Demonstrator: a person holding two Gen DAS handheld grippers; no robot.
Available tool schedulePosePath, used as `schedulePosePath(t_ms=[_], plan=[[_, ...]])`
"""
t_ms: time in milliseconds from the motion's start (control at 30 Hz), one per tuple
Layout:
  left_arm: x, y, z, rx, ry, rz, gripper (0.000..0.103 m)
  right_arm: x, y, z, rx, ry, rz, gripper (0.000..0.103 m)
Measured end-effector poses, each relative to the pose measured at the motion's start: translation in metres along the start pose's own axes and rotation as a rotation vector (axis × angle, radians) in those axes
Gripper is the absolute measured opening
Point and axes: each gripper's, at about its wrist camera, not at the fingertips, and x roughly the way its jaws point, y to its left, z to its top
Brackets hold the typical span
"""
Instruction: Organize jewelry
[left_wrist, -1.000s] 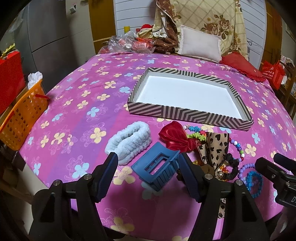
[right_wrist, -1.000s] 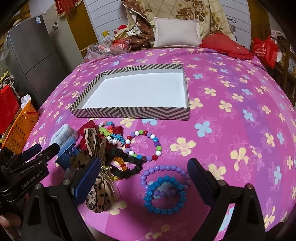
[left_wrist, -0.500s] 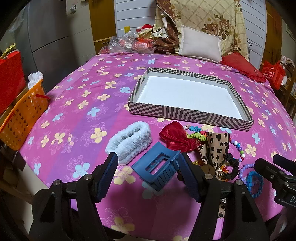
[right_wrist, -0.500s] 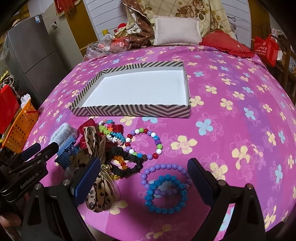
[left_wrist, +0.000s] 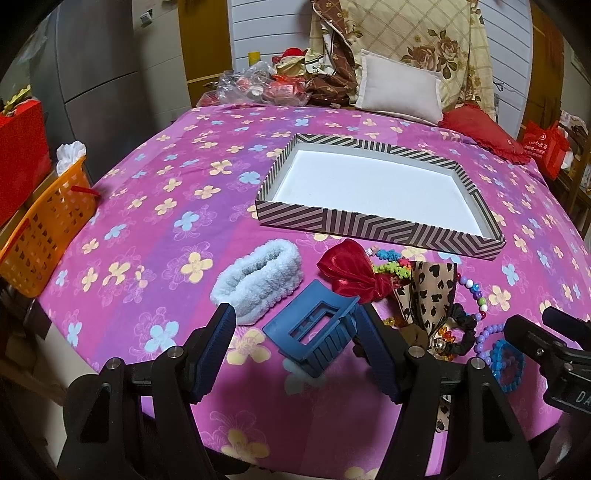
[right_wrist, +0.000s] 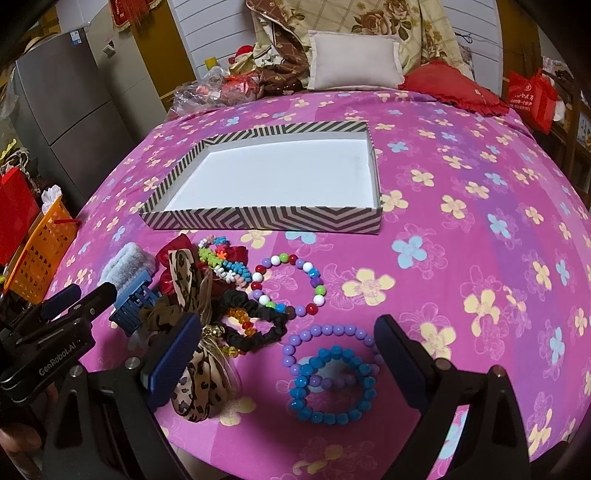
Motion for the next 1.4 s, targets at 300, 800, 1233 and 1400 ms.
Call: schedulePosePath(t_ms=[300, 800, 1233, 1400], plan=[[0.000, -0.002, -0.002, -0.003, 0.002, -0.001, 0.074, 0.001, 0.001, 0.000, 0.002, 0.008, -0.002, 0.097], [-0.017, 0.040, 0.015, -0.103, -0.016, 0.012, 0.074, -0.015, 0.004, 0.007, -0.015, -0.007, 0.044, 0.097], [-0.017, 0.075, 0.013, -0.185, 0.014, -0.004, 0.074, -0.017, 0.037, -0.005, -0.116, 0.027, 0.144, 0.097], [-0.006, 0.081, 0.010, -0.206, 0.048, -0.030, 0.074, -0.010, 0.050, -0.012, -0.168, 0.050, 0.172, 0.092]])
